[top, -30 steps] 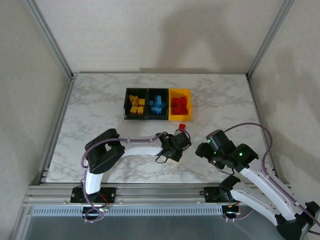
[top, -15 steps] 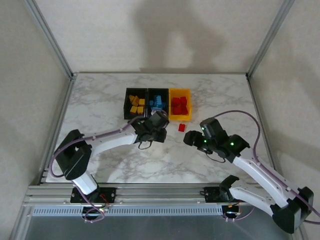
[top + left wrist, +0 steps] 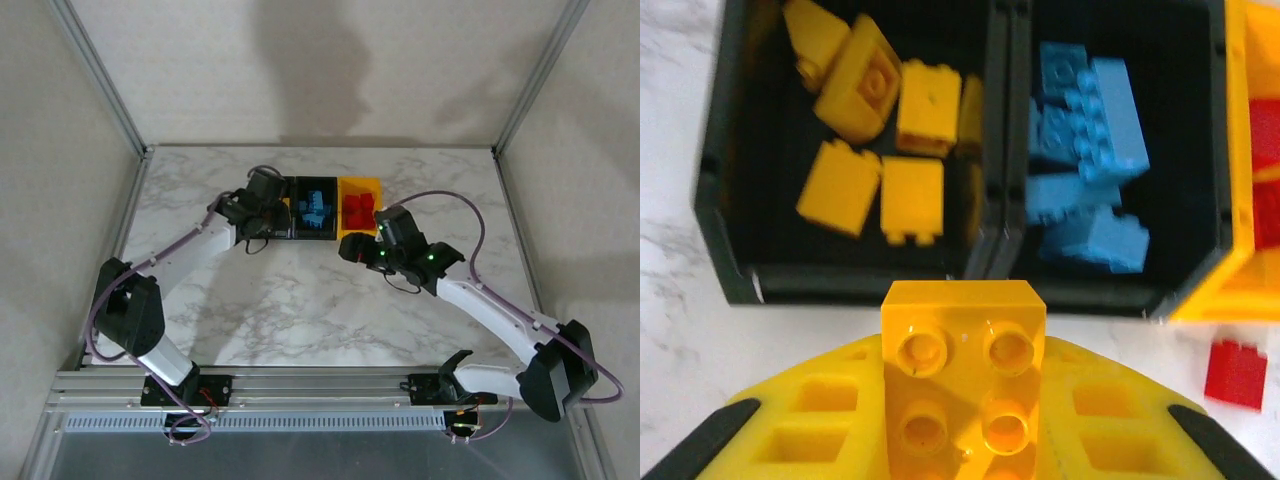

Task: Sort the legos into containers by color
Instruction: Place the lego in the container.

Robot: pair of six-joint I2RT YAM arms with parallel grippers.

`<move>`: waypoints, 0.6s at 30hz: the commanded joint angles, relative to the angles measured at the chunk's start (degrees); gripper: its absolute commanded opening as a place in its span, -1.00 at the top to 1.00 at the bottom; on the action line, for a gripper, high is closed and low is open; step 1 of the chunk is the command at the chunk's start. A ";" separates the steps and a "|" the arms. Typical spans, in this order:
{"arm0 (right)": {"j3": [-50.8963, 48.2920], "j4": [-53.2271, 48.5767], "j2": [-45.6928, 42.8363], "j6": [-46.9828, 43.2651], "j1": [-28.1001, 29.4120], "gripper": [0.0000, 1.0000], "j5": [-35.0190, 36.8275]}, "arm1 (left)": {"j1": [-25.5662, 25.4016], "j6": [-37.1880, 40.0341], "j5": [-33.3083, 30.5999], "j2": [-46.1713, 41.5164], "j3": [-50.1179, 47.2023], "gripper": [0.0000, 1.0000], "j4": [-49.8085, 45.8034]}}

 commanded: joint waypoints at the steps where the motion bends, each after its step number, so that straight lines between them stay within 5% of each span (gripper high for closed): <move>1: 2.48 4.02 2.02 -1.78 0.35 -0.44 -1.33 | 2.77 1.29 -0.97 3.53 3.55 0.51 -1.74; 18: 2.52 4.07 3.89 -1.57 0.52 -0.43 -0.33 | 8.20 1.68 0.76 26.32 24.10 0.47 -1.91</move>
